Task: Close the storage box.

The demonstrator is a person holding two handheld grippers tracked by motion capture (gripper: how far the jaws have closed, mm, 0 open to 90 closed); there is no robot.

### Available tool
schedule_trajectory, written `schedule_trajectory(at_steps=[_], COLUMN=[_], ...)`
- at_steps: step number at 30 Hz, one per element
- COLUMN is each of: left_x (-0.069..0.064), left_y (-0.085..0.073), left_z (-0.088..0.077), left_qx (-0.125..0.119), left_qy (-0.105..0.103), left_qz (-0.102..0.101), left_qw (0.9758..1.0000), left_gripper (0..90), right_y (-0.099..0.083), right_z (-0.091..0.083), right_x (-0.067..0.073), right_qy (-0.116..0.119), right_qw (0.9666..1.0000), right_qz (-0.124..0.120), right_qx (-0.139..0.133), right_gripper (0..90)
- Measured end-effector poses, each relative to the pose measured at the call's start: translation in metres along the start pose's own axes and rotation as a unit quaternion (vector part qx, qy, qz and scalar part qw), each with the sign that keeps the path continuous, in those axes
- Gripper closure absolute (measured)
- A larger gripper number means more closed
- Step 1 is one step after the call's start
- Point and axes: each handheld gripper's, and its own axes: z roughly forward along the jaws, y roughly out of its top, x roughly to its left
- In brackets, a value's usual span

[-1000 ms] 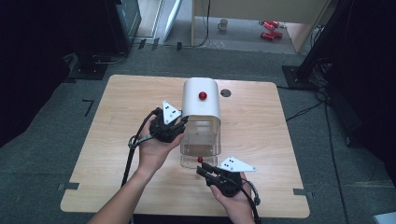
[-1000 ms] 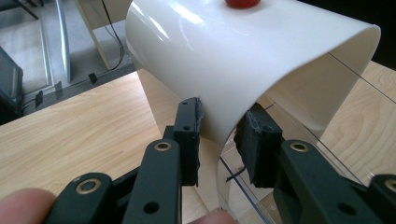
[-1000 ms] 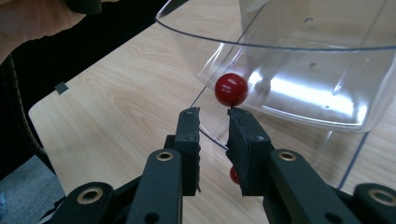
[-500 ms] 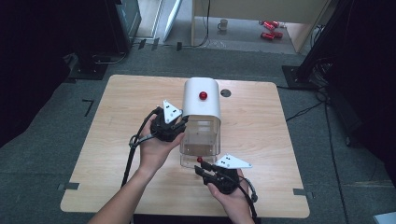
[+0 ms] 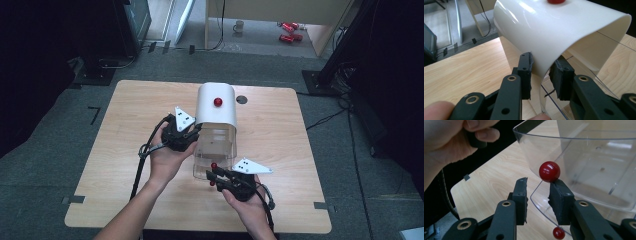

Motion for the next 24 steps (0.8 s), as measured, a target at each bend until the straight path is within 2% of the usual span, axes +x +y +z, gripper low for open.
schedule_trajectory(at_steps=[15, 24], left_x=[0.001, 0.001], left_y=[0.001, 0.002], left_z=[0.003, 0.004], left_qx=[0.002, 0.002], left_qy=[0.006, 0.013], left_qz=[0.007, 0.000], left_qw=[1.0000, 0.9999], left_gripper=[74.2, 78.8], right_y=[0.013, 0.026], right_z=[0.015, 0.025], right_x=[-0.011, -0.026], right_qy=[-0.009, -0.009], right_qw=[0.9999, 0.9999], right_qz=[-0.006, -0.009], right_qx=[0.003, 0.009], right_gripper=[67.0, 66.0])
